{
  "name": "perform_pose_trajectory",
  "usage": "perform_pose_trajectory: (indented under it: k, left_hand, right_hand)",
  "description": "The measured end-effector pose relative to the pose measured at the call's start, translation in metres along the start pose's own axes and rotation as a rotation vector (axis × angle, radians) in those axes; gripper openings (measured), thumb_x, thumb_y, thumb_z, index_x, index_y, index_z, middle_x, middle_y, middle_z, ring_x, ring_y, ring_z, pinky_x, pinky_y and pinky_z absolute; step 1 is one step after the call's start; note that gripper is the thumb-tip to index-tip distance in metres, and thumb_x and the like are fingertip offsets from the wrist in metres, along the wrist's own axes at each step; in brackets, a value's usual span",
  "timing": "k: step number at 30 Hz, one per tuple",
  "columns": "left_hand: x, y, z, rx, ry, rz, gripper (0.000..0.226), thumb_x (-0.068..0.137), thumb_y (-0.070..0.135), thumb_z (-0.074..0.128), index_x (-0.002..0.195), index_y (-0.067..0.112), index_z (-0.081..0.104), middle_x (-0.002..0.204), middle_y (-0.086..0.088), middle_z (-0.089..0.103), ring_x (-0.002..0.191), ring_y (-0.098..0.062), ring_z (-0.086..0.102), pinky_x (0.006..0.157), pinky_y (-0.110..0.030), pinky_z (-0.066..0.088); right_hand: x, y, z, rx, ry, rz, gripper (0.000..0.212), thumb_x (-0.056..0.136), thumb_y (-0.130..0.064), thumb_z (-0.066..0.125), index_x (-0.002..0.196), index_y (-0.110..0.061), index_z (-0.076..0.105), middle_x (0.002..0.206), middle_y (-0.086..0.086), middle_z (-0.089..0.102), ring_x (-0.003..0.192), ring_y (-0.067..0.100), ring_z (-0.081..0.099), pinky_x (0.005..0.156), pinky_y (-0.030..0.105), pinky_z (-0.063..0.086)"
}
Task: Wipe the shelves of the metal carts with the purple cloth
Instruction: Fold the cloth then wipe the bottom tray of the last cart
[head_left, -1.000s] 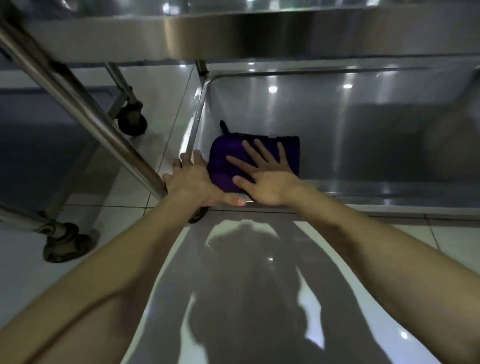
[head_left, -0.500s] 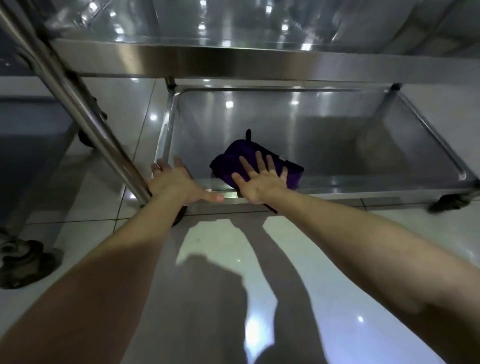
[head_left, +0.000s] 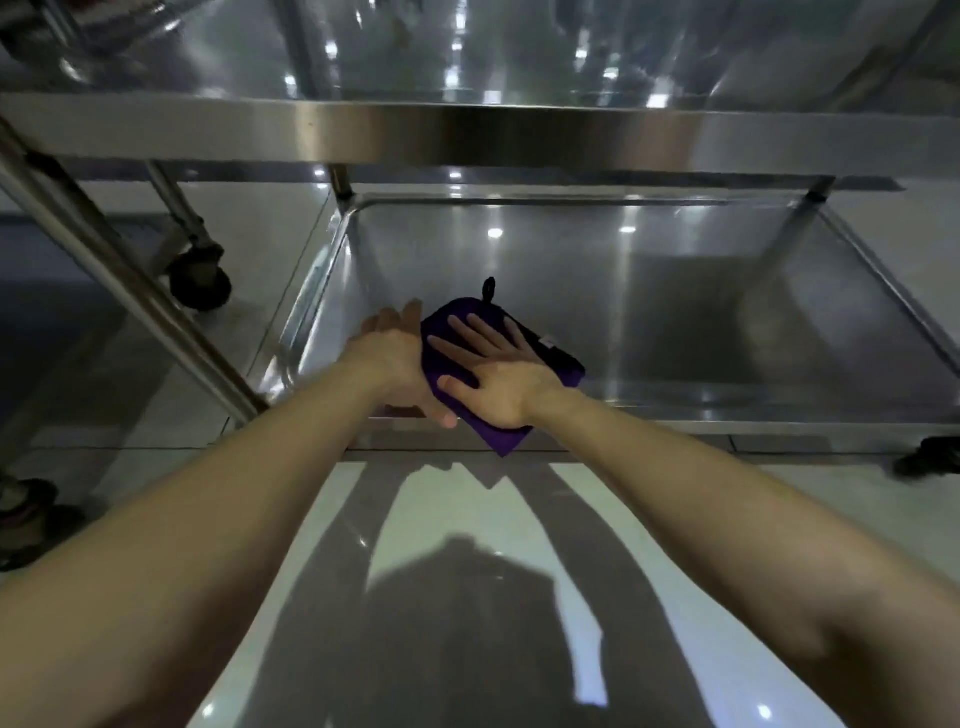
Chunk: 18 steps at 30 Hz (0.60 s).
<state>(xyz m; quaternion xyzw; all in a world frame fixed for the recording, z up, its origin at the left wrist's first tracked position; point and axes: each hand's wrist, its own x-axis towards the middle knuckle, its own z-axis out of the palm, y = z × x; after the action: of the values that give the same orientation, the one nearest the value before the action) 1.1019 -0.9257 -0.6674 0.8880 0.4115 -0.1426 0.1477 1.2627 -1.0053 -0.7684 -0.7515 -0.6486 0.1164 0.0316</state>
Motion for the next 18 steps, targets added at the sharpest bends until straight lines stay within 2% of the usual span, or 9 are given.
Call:
perform_pose_trajectory:
  k: [3, 7, 8, 11, 14, 18]
  left_hand:
    - [0.013, 0.032, -0.005, -0.005, -0.081, -0.051, 0.184, 0.045, 0.068, 0.104, 0.170, 0.024, -0.025, 0.179, -0.015, 0.000, 0.166, -0.039, 0.007, 0.132, -0.054, 0.026]
    - [0.027, 0.063, 0.005, 0.041, -0.123, -0.033, 0.183, 0.042, 0.075, 0.101, 0.171, 0.026, -0.020, 0.181, -0.010, -0.003, 0.166, -0.037, 0.008, 0.131, -0.054, 0.027]
    - [0.029, 0.068, 0.009, 0.039, -0.138, -0.031, 0.185, 0.039, 0.076, 0.100, 0.171, 0.024, -0.018, 0.181, -0.011, -0.001, 0.166, -0.037, 0.011, 0.131, -0.053, 0.028]
    - [0.040, 0.081, 0.014, 0.069, -0.187, -0.013, 0.191, 0.024, 0.082, 0.097, 0.175, 0.016, 0.001, 0.179, -0.015, 0.024, 0.163, -0.035, 0.029, 0.127, -0.039, 0.036]
    - [0.051, 0.088, 0.012, 0.116, -0.164, 0.036, 0.191, 0.026, 0.076, 0.102, 0.174, 0.024, -0.006, 0.182, -0.010, 0.011, 0.166, -0.035, 0.019, 0.131, -0.044, 0.031]
    - [0.053, 0.089, 0.009, 0.137, -0.178, 0.041, 0.184, 0.012, 0.079, 0.098, 0.169, 0.020, 0.023, 0.171, -0.007, 0.032, 0.154, -0.032, 0.040, 0.122, -0.039, 0.044]
  right_hand:
    - [-0.006, 0.011, 0.001, 0.013, 0.002, 0.052, 0.072, 0.103, -0.073, 0.016, 0.170, -0.050, 0.002, 0.180, -0.010, -0.013, 0.165, 0.013, -0.017, 0.130, 0.052, -0.018]
    - [-0.042, 0.072, -0.007, 0.056, 0.038, 0.138, 0.069, 0.106, -0.071, 0.019, 0.170, -0.050, 0.001, 0.180, -0.010, -0.014, 0.165, 0.013, -0.017, 0.131, 0.051, -0.017]
    - [-0.055, 0.092, -0.010, 0.057, 0.044, 0.172, 0.069, 0.107, -0.070, 0.019, 0.170, -0.050, 0.001, 0.180, -0.010, -0.014, 0.165, 0.013, -0.017, 0.131, 0.052, -0.016]
    - [-0.092, 0.153, -0.017, 0.054, 0.055, 0.271, 0.068, 0.109, -0.070, 0.019, 0.170, -0.049, 0.000, 0.179, -0.011, -0.015, 0.165, 0.012, -0.017, 0.132, 0.050, -0.014]
    - [-0.116, 0.206, -0.021, 0.050, 0.086, 0.350, 0.067, 0.109, -0.070, 0.021, 0.170, -0.050, 0.001, 0.180, -0.012, -0.013, 0.165, 0.011, -0.015, 0.132, 0.049, -0.014]
    - [-0.113, 0.255, -0.027, 0.044, 0.117, 0.461, 0.068, 0.107, -0.073, 0.019, 0.169, -0.052, 0.002, 0.180, -0.013, -0.012, 0.165, 0.011, -0.015, 0.132, 0.051, -0.012]
